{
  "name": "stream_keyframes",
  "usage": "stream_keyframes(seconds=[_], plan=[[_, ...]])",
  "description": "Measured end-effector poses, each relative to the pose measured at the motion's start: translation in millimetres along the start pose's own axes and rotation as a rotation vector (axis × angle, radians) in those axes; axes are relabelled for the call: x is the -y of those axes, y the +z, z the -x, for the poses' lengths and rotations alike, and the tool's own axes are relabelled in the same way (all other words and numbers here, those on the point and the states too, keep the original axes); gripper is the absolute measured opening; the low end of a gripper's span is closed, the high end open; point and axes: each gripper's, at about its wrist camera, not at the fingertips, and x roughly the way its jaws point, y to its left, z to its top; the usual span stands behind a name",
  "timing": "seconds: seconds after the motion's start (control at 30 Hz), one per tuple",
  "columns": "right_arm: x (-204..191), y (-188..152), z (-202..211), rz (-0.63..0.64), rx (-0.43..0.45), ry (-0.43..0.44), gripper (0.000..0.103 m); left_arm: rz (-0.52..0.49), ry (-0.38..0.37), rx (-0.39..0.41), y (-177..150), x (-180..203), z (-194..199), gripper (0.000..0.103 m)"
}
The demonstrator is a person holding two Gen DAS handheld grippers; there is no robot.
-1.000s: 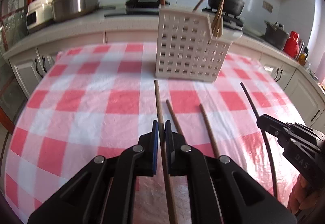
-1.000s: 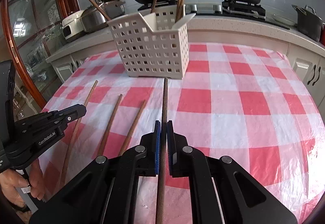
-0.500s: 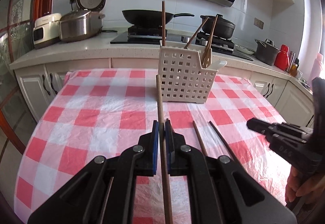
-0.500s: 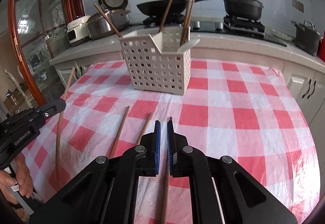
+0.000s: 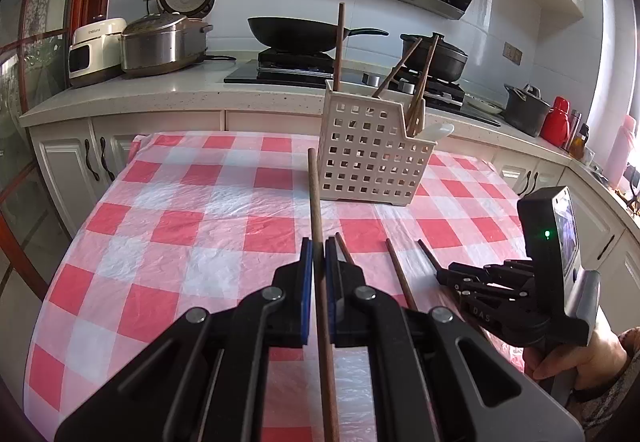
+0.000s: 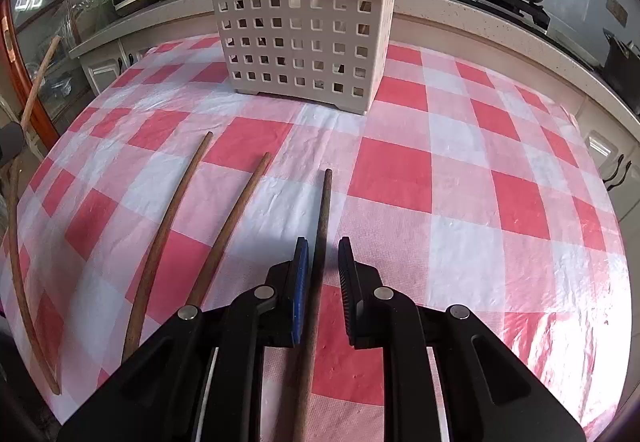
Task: Organize utensils
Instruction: 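Lift both grasped chopsticks upright and carry them toward the white caddy, then lower the chopsticks in both tools down into the white caddy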
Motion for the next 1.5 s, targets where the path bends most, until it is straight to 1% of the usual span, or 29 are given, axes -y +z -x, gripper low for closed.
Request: stream_keyframes(seconds=[0.03,0.07,0.17,0.27,0.4,0.5,0.73,0.9,1.07,1.33,1.5], plan=[[0.2,-0.4,0.2,0.0,0.001,0.004,0.01,0.001,-0.001,0.001,0.0,0.1,0.4,0.006],[0.7,-1.5,0.9,-0.003,0.003,0.011,0.007,-0.001,-0.002,0.004,-0.1,0.6,1.2,0.006],[5.5,-3.4,12.1,-0.038,0.043,0.034,0.006,-0.004,-0.004,0.014,0.5,2.3,5.4,0.006],[9.1,-2.2,37.3,-0.064,0.123,0.06,0.006,-0.007,-0.003,0.031,2.7,3.7,11.8,0.006],[9.5,3.3,75.8,-0.061,0.239,0.095,0.006,-0.009,-0.004,0.062,7.9,6.8,23.3,0.006],[8.2,4.7,100.1,-0.052,0.308,0.113,0.006,-0.023,-0.001,0.095,10.6,11.1,34.1,0.006],[1.3,0.5,140.5,-0.02,0.428,0.103,0.006,-0.057,0.001,0.17,14.9,20.0,61.0,0.006],[-4.1,-7.9,159.6,0.012,0.512,0.096,0.006,-0.087,0.0,0.212,12.0,25.9,75.5,0.006],[-11.5,-15.1,171.9,0.043,0.571,0.081,0.006,-0.108,-0.005,0.235,8.7,31.1,83.7,0.006],[-12.1,-20.2,179.2,0.033,0.611,0.082,0.006,-0.103,-0.008,0.256,7.5,29.7,90.4,0.006],[-10.9,-23.1,184.0,0.028,0.653,0.089,0.006,-0.119,-0.008,0.261,6.5,30.4,89.0,0.006]])
